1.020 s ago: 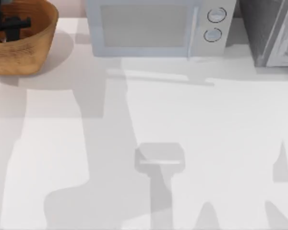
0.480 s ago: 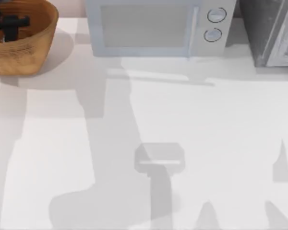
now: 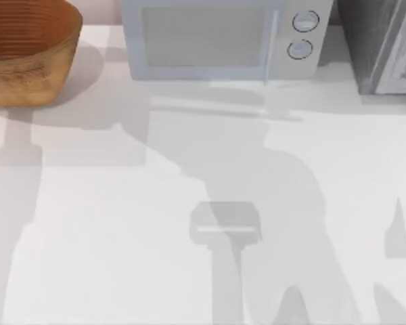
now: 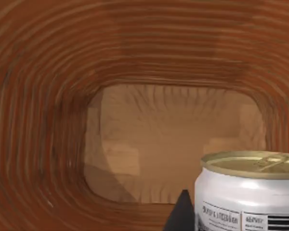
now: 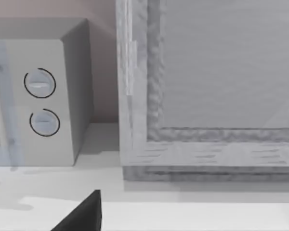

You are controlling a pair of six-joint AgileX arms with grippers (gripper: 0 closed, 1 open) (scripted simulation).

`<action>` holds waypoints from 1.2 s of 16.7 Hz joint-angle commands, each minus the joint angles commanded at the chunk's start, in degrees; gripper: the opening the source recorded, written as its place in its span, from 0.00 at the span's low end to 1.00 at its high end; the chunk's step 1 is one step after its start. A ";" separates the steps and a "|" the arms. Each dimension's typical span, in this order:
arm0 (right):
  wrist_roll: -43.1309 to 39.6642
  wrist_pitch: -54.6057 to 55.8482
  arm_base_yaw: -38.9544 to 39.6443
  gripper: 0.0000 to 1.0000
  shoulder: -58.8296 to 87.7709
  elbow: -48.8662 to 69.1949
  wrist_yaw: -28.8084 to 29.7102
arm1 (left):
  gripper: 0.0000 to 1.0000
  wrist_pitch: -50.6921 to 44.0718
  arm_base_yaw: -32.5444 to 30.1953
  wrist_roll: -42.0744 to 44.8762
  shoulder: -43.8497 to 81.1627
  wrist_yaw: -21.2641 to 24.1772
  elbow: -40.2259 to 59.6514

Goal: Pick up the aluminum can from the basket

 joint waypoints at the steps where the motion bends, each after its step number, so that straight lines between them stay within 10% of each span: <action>1: 0.00 0.00 0.00 1.00 0.00 0.00 0.00 | 0.00 2.37 -0.37 -0.08 -6.19 -0.72 -5.62; 20: 0.00 0.00 0.00 1.00 0.00 0.00 0.00 | 0.00 49.83 -5.39 -2.00 -115.48 -6.13 -111.29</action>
